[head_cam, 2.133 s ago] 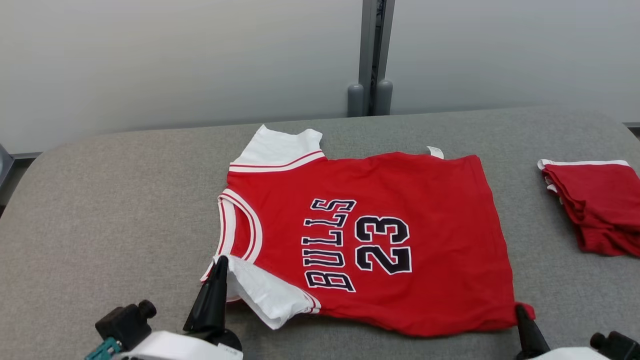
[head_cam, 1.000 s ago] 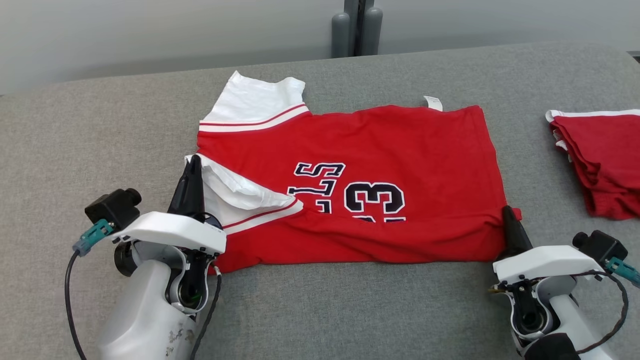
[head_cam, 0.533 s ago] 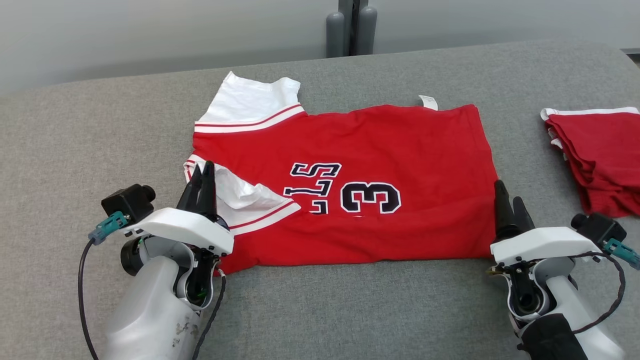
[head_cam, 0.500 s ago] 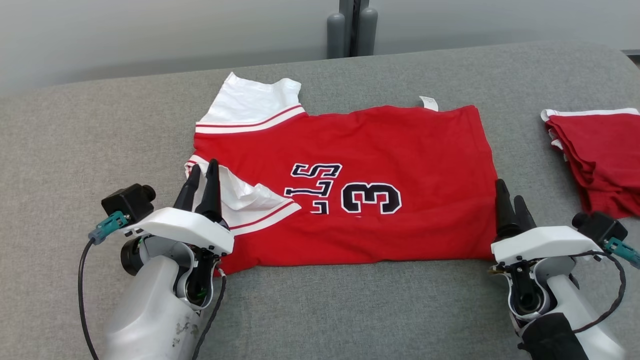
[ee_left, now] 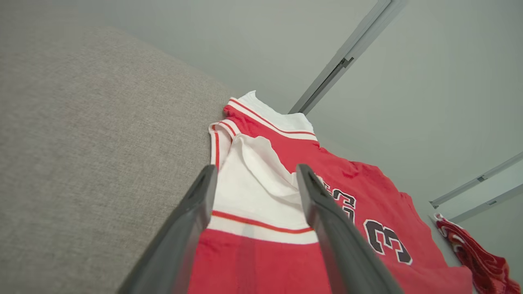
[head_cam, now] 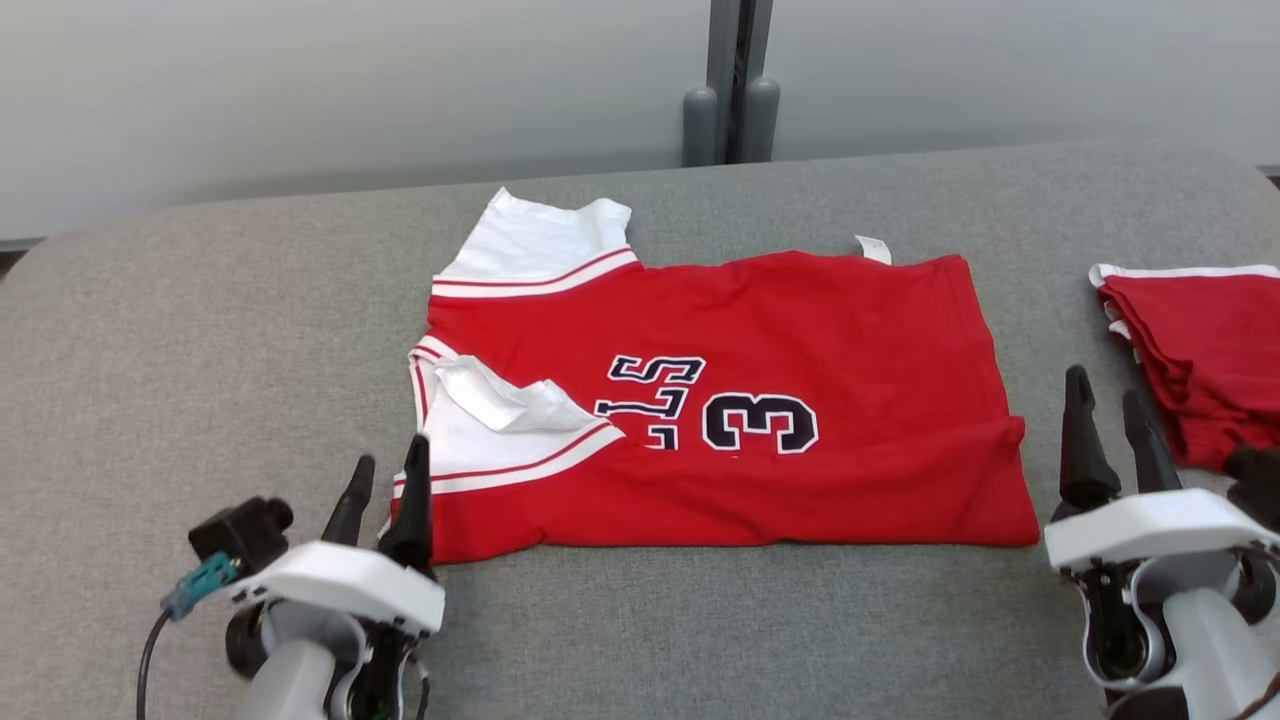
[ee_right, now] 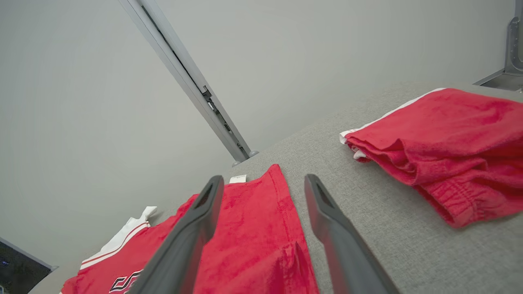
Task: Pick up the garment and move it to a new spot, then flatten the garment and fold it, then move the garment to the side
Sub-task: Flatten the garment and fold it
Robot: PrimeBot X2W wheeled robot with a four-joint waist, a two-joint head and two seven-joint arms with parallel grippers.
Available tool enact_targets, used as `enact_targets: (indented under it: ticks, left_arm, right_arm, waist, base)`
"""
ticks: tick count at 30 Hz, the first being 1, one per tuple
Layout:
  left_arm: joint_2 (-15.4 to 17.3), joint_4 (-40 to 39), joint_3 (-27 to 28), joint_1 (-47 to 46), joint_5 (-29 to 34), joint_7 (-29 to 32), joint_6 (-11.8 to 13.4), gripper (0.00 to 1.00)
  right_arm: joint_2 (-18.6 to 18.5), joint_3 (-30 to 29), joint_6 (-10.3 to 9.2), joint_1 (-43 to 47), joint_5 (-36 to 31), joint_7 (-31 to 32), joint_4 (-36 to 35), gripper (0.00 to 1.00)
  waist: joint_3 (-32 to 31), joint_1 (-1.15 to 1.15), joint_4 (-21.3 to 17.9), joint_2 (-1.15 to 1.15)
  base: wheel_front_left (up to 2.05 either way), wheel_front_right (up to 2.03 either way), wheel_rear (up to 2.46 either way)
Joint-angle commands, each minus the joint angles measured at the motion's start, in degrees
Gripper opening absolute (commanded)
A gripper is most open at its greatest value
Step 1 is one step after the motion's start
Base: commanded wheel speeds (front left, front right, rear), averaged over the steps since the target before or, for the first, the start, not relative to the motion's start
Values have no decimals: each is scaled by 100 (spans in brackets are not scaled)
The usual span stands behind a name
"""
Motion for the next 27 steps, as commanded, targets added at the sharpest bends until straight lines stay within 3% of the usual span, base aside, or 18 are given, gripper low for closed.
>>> enact_targets:
  ticks: [1, 7, 13, 18, 21, 26, 27]
  left_arm:
    - [82, -41, 13, 152, 23, 57, 53, 100]
    - [202, -117, -25, 692, -95, 618, 391, 100]
    - [238, -155, -50, 877, -146, 1057, 744, 100]
    - [259, -97, -23, 830, -208, 1231, 861, 100]
    - [286, -19, -10, 783, -217, 1272, 929, 87]
    - [294, 104, 8, 699, -227, 1299, 1002, 80]
    - [293, 127, 9, 675, -235, 1301, 1006, 71]
  right_arm:
    - [5, -43, 13, 194, -170, -25, -153, 100]
    - [57, -91, 13, 754, -742, -14, -602, 100]
    - [76, -27, 13, 1039, -688, 138, -872, 100]
    - [71, 128, 13, 1115, -561, 220, -966, 100]
    - [73, 155, 13, 1119, -599, 242, -975, 100]
    - [73, 179, 13, 1126, -687, 286, -979, 100]
    - [74, 185, 13, 1128, -700, 292, -975, 100]
  waist:
    - [-95, 0, 29, 0]
    - [-289, 0, 25, 0]
    - [-323, 0, -79, 0]
    - [-272, 0, -241, 0]
    - [-252, 0, -327, 0]
    - [-239, 0, -410, 0]
    - [-237, 0, -424, 0]
  base:
    - [0, 0, 0]
    - [0, 0, 0]
    - [0, 0, 0]
    - [0, 0, 0]
    - [0, 0, 0]
    - [0, 0, 0]
    - [0, 0, 0]
